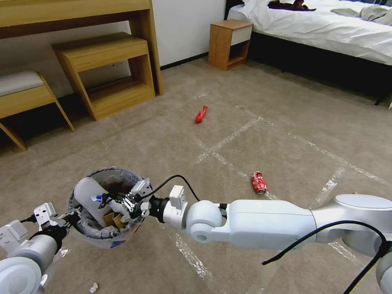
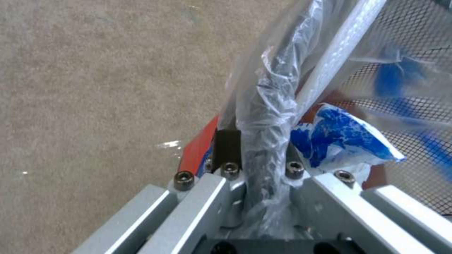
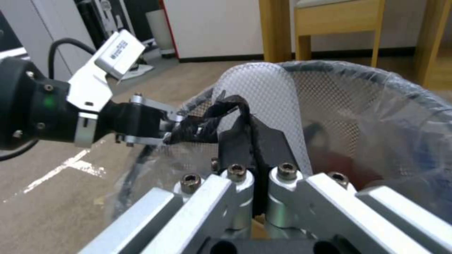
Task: Pick up the trash bin and place the garbage on the floor into it.
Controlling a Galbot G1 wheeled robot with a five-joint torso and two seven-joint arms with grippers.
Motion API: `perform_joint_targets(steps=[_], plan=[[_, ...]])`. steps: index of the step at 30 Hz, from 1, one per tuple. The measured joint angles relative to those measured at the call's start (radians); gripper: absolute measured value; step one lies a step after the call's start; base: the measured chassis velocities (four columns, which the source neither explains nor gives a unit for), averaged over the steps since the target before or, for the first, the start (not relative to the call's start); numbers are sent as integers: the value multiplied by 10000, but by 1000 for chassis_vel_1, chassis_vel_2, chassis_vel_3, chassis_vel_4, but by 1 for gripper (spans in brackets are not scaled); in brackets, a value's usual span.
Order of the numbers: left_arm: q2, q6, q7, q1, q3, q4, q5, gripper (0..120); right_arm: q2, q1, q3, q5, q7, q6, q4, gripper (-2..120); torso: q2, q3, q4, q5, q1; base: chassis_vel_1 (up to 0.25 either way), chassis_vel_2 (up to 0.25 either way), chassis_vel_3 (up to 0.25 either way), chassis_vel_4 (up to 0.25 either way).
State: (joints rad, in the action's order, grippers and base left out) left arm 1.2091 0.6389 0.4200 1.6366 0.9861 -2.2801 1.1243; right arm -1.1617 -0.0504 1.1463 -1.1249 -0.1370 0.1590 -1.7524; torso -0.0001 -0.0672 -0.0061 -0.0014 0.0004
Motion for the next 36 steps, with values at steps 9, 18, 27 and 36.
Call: perform_joint_targets(steps=[9, 18, 27, 36], plan=[[-13, -6, -10, 39, 37, -53, 8, 1, -395, 87, 105, 197, 42, -9, 592, 0, 0, 0, 0, 0, 0, 0, 0, 0, 0], [-48, -12, -15, 30, 78, -62, 52, 1, -419, 136, 120, 254, 169, -3, 850, 0, 0, 0, 0, 1, 0, 0, 0, 0, 0], [-58, -16, -16, -68, 31, 76, 49, 1, -135, 48, 23, 313, 281, 12, 719, 32, 0, -1, -1, 1, 1, 0, 0, 0, 0], [-52, -17, -14, -121, 13, 176, 35, 1, -101, 38, -18, 315, 308, 23, 610, 62, 0, 0, 0, 1, 0, 0, 0, 0, 0]])
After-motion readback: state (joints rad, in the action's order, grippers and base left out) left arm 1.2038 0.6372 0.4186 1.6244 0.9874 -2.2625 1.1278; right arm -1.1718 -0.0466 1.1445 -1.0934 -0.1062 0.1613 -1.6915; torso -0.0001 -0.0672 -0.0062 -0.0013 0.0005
